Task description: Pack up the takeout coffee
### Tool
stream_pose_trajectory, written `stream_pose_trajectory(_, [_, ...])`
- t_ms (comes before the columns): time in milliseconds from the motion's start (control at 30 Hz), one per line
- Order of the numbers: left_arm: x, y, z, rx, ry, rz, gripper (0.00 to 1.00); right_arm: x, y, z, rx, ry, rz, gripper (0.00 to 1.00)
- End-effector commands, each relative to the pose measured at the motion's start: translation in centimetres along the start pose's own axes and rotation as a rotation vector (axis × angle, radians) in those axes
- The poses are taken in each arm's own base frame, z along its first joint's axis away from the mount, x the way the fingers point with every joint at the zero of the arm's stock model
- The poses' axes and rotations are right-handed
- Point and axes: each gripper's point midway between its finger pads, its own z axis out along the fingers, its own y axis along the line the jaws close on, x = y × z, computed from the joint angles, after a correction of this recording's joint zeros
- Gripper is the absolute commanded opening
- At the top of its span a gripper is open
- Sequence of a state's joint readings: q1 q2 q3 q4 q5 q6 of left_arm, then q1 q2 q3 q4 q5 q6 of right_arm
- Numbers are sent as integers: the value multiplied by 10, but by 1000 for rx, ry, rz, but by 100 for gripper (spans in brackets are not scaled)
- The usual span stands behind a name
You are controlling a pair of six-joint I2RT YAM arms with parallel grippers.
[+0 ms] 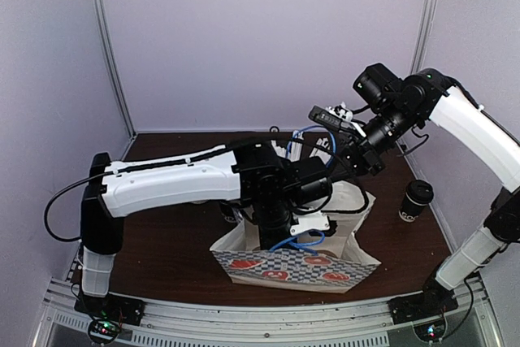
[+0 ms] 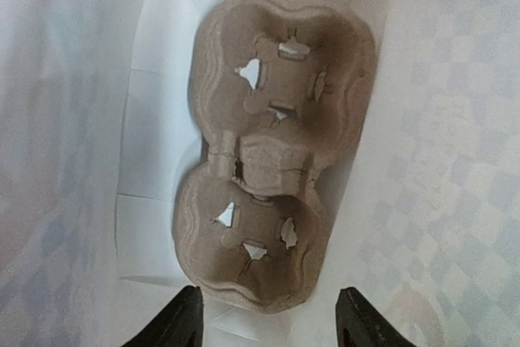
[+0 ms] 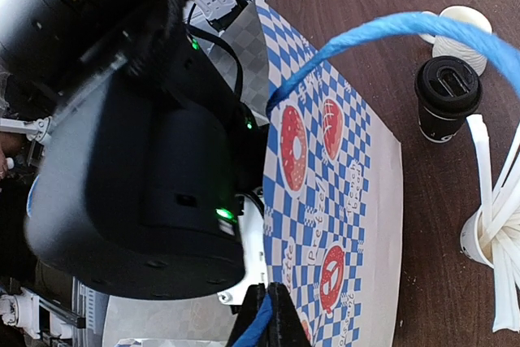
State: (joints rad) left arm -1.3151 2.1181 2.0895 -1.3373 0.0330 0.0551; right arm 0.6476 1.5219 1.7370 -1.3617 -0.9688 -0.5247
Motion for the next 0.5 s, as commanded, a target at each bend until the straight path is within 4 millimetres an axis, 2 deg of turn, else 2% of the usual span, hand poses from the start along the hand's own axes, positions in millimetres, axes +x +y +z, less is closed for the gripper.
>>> stream_pose_trajectory(0, [-23, -16, -83, -22, -221, 41, 61, -1, 0, 0, -10, -5, -6, 0])
stream_pose_trajectory(167, [-37, -35, -146, 43, -442, 41, 63, -2, -4, 2, -3, 3, -5, 0])
stream_pose_trajectory(233, [-36, -38, -168, 48, -512, 47, 63, -2, -5, 2, -1, 3, -5, 0])
stream_pose_trajectory(467, [-21, -26, -237, -87, -758, 53, 64, -8, -9, -1, 28, -8, -14, 0])
